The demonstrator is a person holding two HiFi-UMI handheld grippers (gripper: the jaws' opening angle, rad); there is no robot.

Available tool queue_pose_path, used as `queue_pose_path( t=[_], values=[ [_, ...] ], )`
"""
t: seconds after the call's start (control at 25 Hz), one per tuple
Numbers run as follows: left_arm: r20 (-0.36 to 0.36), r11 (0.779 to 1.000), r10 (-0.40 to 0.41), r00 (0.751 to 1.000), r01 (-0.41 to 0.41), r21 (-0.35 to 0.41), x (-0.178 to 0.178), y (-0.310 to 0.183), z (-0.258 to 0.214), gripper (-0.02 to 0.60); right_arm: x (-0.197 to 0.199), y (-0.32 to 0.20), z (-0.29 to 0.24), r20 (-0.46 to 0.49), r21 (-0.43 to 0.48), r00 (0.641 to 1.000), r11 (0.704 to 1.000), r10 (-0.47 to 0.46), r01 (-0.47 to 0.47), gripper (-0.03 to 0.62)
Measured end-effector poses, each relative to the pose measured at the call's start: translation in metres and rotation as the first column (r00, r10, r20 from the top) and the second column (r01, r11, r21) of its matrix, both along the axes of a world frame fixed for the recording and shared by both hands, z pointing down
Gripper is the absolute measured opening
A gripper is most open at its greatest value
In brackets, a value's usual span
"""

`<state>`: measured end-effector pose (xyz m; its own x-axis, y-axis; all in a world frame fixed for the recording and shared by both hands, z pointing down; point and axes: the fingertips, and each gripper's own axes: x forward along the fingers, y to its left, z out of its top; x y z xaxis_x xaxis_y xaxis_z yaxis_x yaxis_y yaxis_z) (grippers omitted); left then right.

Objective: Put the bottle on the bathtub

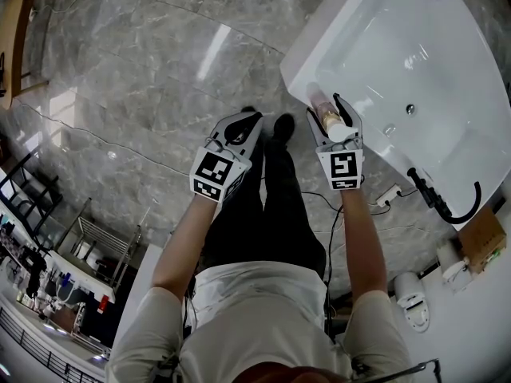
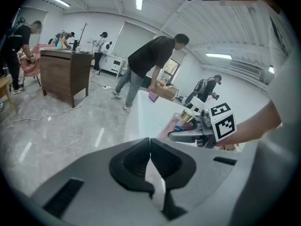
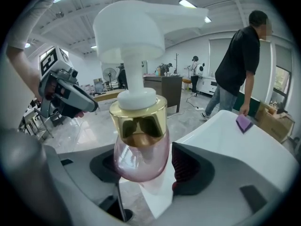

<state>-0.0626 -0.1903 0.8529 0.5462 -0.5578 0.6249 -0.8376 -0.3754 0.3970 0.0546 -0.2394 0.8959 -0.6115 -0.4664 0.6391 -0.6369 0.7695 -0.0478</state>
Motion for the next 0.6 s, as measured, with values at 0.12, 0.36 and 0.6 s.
queue_pose_path(
  t=[0.12,0.36,0.6],
  values=[
    [-0.002,1.0,0.004,1.0,-0.004,-0.002,-0.003,0.005,-0.005,0.009,0.0,0.004,-0.004,-0.007,-0.004,1.0,1.0,-0.001,0.001,0.295],
    [0.003,1.0,0.016,1.0,-0.016,-0.006,-0.009,0.015,-0.017,0.009,0.013,0.01,-0.022,-0.021,0.011,1.0,1.0,0.017,-0.017,0.301],
    [0.004,0.998,0.035,0.999,-0.035,0.046,-0.005,0.013,-0.063,0.009,0.032,0.024,-0.057,-0.039,0.016,0.998,0.999,0.041,-0.04,0.301]
  ],
)
